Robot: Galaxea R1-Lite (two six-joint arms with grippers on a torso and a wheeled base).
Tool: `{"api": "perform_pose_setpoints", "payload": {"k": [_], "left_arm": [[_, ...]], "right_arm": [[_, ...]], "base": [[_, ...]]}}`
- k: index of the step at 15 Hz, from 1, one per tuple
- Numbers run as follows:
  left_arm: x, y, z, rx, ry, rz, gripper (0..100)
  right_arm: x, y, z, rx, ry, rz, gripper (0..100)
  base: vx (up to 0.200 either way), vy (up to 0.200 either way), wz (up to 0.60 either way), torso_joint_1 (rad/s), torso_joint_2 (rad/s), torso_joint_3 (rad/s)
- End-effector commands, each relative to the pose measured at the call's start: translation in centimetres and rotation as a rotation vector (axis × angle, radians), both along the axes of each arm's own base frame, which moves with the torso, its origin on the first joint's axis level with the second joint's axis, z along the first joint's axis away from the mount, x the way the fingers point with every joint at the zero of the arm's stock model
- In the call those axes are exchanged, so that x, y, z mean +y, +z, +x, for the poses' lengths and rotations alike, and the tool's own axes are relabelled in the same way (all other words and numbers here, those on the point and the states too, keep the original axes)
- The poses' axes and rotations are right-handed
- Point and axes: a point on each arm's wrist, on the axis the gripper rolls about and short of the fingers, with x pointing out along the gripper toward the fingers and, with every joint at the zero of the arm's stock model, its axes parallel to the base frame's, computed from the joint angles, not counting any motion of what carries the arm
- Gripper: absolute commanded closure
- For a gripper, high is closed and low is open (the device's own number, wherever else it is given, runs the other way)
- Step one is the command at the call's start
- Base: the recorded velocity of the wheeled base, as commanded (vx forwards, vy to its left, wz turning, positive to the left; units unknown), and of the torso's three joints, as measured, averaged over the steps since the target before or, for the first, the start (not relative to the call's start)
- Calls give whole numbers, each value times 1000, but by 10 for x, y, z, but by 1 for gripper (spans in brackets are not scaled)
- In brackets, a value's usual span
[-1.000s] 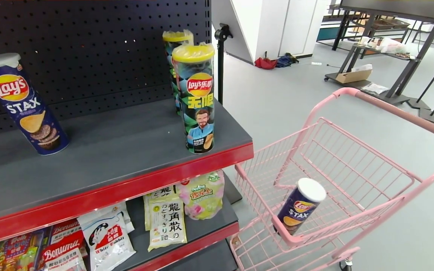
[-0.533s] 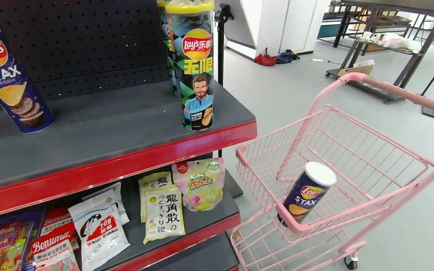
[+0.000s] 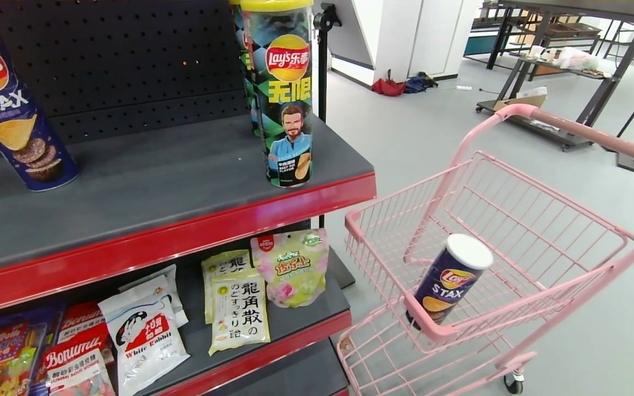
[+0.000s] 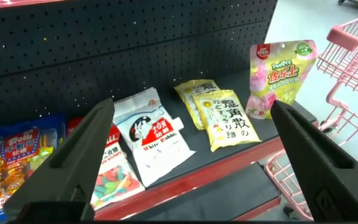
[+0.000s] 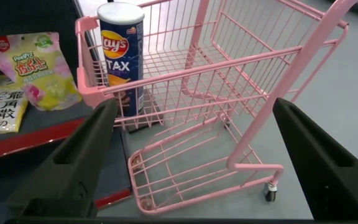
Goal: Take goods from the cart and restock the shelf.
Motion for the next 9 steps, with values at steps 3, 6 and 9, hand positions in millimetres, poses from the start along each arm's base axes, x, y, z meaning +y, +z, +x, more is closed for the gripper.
{"api": "perform_pose_setpoints", "payload": {"k": [3, 6, 9], "left_arm": [[0, 0, 0, 1, 0, 0, 0], [0, 0, 0, 1, 0, 0, 0], [0, 0, 0, 1, 0, 0, 0]], "right_arm": [[0, 0, 0, 0, 0, 1, 0], [0, 0, 0, 0, 0, 1, 0], [0, 0, 0, -1, 1, -3, 0]], "base": [[0, 0, 0, -44, 143, 107], [0, 0, 0, -102, 417, 321], [0, 0, 0, -36, 168, 129]]}}
